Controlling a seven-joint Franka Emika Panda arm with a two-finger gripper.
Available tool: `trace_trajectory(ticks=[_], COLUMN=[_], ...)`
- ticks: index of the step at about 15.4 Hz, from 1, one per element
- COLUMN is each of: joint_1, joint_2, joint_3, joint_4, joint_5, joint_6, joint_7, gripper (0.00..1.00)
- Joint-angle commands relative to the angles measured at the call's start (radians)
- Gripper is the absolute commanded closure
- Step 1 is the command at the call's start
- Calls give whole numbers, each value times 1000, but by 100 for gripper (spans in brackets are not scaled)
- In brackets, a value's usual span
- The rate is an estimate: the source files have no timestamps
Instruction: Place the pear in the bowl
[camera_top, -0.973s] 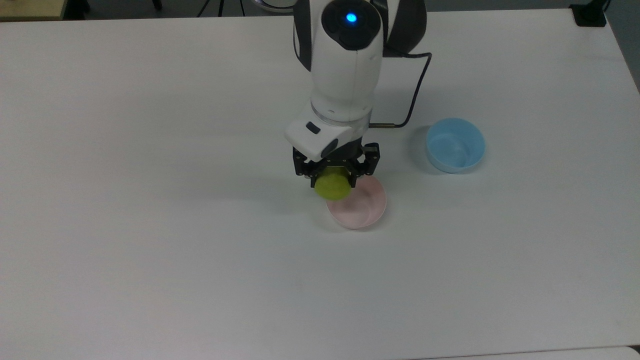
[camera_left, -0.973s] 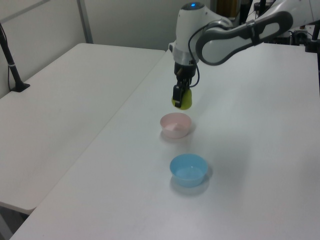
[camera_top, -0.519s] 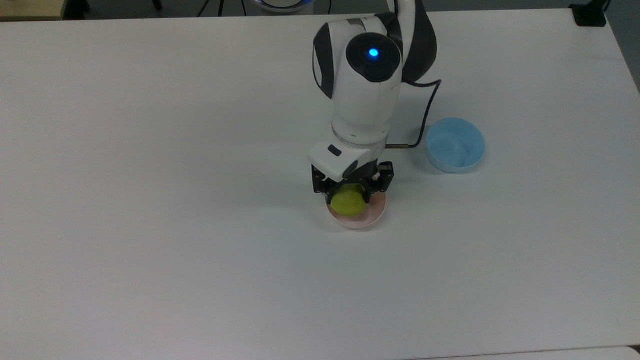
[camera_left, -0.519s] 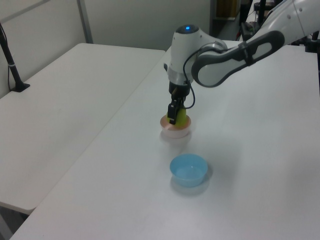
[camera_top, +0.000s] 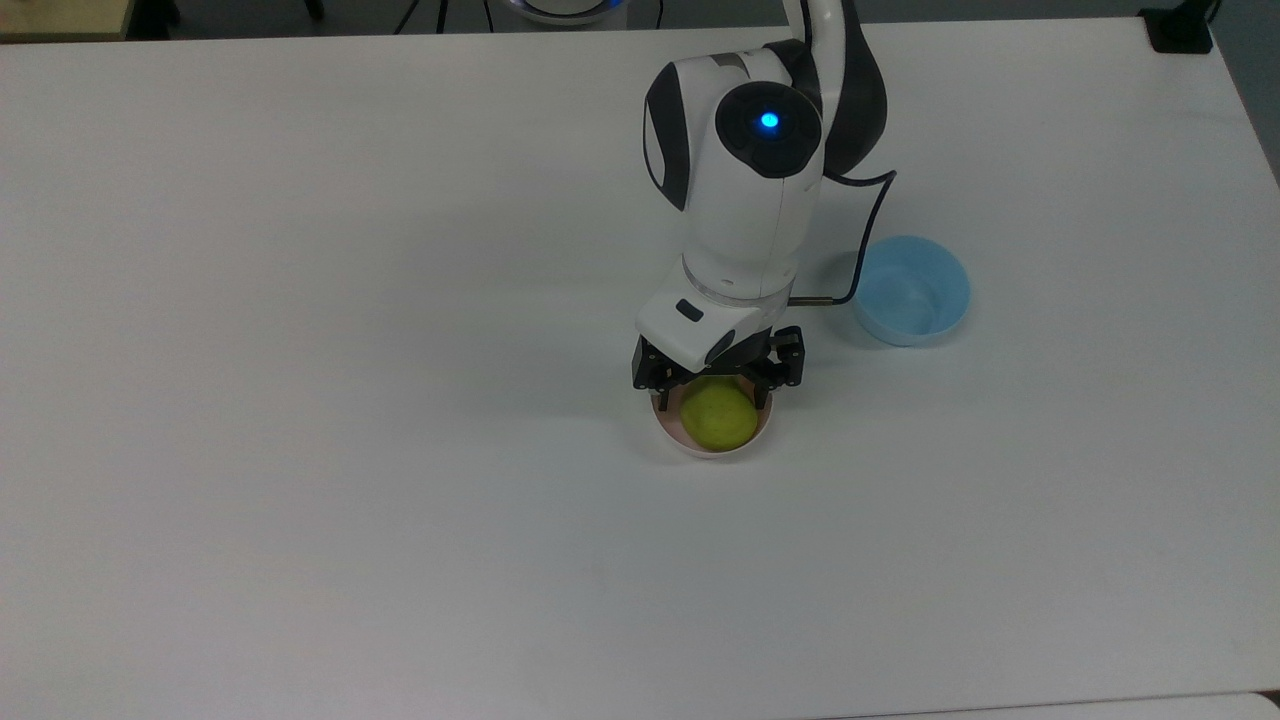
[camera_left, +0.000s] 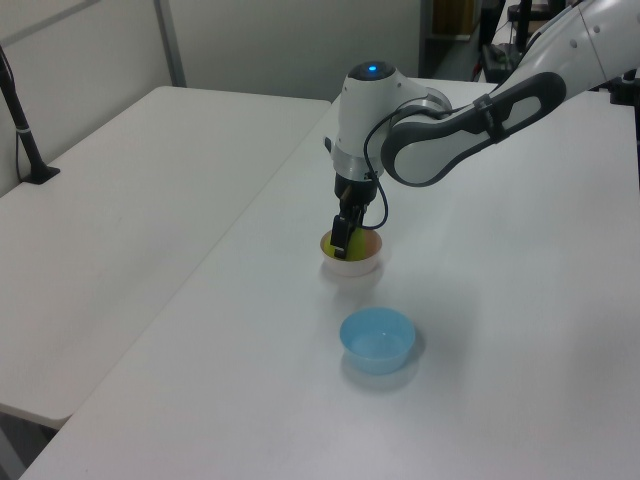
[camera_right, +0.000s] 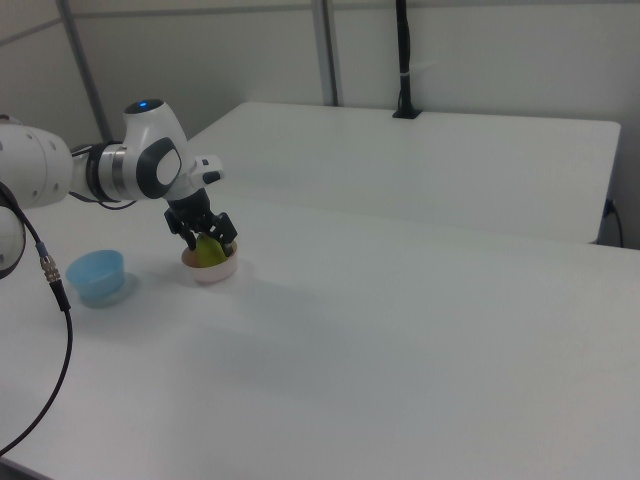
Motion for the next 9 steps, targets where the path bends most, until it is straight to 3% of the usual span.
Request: trace_trajectory(ticks=[1,3,7,9], joint_1=[13,4,-59,-97], joint_2=[-24,-91,-210,-271], joint_3=[-23,-22,-19,-17], joint_4=[10,-4,-24,-42], joint_5=[10,10,3,-41], joint_6=[-2,-13,-181,-276], joint_7=[5,7,1,-11], gripper=[0,0,0,0])
